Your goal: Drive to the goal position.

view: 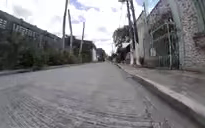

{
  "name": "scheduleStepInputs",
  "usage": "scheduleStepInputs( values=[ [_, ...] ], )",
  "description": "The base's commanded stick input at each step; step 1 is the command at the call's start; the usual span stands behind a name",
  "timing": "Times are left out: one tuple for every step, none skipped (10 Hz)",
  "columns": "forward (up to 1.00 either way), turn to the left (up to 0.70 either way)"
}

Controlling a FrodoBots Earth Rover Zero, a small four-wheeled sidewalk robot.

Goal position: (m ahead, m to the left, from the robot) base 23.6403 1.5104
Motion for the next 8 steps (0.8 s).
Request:
scheduleStepInputs(
  values=[
    [1.00,-0.40],
    [1.00,-0.35],
    [1.00,-0.30],
    [1.00,0.00],
    [1.00,0.00],
    [1.00,0.00],
    [1.00,0.00],
    [1.00,0.00]
  ],
)
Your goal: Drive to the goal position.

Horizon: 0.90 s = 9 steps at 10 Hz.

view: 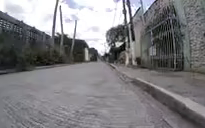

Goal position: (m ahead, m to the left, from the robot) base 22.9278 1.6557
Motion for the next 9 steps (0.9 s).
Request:
scheduleStepInputs(
  values=[
    [1.00,0.00],
    [1.00,0.00],
    [1.00,0.00],
    [1.00,0.00],
    [1.00,0.00],
    [1.00,0.00],
    [1.00,-0.24],
    [1.00,-0.40],
    [1.00,-0.40]
  ],
)
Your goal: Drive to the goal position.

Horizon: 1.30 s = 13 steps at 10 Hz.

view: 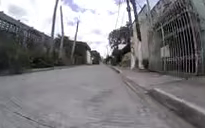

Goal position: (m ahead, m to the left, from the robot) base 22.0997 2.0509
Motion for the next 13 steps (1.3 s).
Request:
scheduleStepInputs(
  values=[
    [1.00,-0.40],
    [1.00,-0.40],
    [1.00,0.00],
    [1.00,0.00],
    [1.00,0.00],
    [1.00,0.00],
    [1.00,0.00],
    [1.00,0.00],
    [1.00,0.00],
    [1.00,0.00],
    [1.00,0.00],
    [1.00,0.00],
    [1.00,0.00]
  ],
)
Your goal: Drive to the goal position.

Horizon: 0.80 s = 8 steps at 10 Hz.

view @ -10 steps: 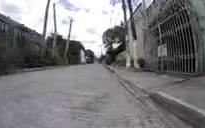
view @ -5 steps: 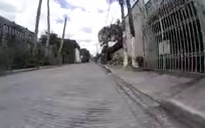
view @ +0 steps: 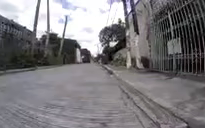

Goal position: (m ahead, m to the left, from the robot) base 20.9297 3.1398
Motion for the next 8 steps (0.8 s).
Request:
scheduleStepInputs(
  values=[
    [1.00,0.00],
    [1.00,0.00],
    [1.00,0.00],
    [1.00,0.00],
    [1.00,0.00],
    [1.00,0.00],
    [1.00,0.00],
    [1.00,0.00]
  ],
)
